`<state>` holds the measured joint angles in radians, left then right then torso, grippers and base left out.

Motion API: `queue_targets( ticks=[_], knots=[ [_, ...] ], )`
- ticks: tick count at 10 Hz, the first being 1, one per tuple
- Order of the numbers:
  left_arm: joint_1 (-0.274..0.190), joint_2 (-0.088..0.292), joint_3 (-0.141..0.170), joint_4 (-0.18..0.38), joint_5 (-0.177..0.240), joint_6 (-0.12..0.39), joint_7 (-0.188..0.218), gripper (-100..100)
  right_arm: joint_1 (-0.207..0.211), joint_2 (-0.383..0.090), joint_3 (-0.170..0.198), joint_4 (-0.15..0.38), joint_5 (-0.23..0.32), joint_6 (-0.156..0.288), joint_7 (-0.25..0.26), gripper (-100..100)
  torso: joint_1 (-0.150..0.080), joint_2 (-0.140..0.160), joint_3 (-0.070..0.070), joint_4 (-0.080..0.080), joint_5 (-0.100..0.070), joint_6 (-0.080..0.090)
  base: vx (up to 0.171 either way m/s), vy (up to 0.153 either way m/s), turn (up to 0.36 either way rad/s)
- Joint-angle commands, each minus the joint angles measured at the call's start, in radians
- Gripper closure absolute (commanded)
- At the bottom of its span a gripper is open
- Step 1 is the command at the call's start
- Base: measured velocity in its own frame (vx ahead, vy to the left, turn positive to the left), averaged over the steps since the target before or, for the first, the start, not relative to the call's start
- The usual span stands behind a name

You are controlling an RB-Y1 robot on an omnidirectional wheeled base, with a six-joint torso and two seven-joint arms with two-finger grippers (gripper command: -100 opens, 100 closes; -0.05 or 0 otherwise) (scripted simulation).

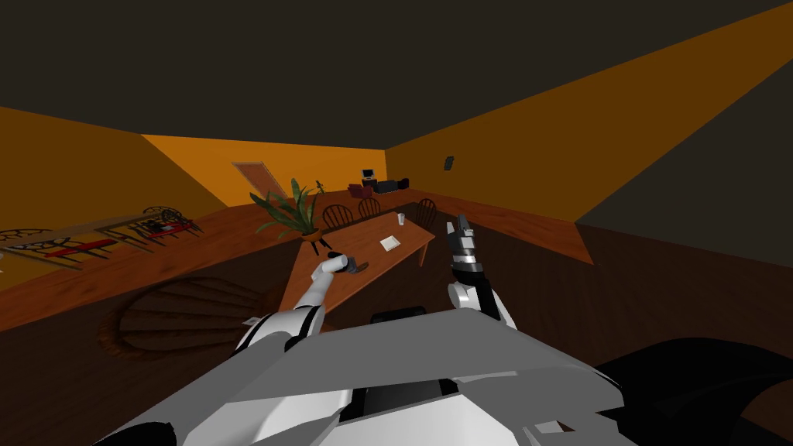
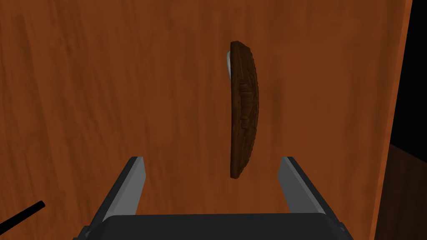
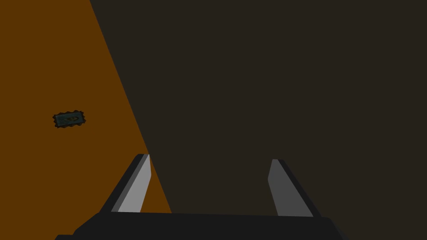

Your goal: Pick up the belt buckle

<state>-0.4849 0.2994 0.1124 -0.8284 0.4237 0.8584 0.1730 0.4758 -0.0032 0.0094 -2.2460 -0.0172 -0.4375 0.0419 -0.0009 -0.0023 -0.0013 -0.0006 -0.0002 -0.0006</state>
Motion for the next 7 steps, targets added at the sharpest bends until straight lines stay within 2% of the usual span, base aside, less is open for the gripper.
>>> queue_targets(
  ticks=[1, 2, 3, 5, 6, 7],
  knots=[
    [-0.028, 0.005, 0.018, 0.05, 0.013, 0.04, 0.0, -100, 0.0, 0.0, 0.0, 0.0, 0.0, 0.0, 0.0, 0, 0.0, 0.0, 0.0, 0.0, 0.0, 0.0, 0.037, -0.014, -0.02],
    [-0.053, 0.008, 0.033, 0.092, 0.023, 0.063, 0.0, -100, 0.0, 0.0, 0.0, 0.0, 0.0, 0.0, 0.0, 0, 0.0, 0.0, 0.0, 0.0, 0.0, 0.0, 0.057, -0.018, -0.034],
    [-0.053, 0.008, 0.033, 0.109, 0.023, 0.069, 0.0, -100, 0.0, 0.0, 0.0, 0.0, 0.0, 0.0, 0.0, 0, 0.0, -0.001, -0.001, 0.0, 0.0, 0.0, 0.05, -0.01, -0.006],
    [-0.097, 0.015, 0.06, 0.188, 0.041, 0.121, 0.001, -100, 0.0, 0.0, 0.0, 0.0, 0.0, 0.0, 0.0, 0, 0.0, -0.001, 0.0, 0.0, 0.0, 0.0, 0.05, -0.013, -0.016],
    [-0.097, 0.015, 0.06, 0.196, 0.041, 0.121, 0.001, -100, 0.0, 0.0, 0.0, 0.0, 0.0, 0.0, 0.0, 0, 0.0, -0.001, -0.001, 0.0, 0.0, 0.0, 0.049, -0.012, -0.012],
    [-0.116, 0.019, 0.073, 0.234, 0.05, 0.145, 0.001, -100, 0.0, 0.0, 0.0, 0.0, 0.0, 0.0, 0.0, 0, 0.0, -0.001, -0.001, 0.0, 0.0, 0.0, 0.046, -0.007, -0.014]
  ],
)
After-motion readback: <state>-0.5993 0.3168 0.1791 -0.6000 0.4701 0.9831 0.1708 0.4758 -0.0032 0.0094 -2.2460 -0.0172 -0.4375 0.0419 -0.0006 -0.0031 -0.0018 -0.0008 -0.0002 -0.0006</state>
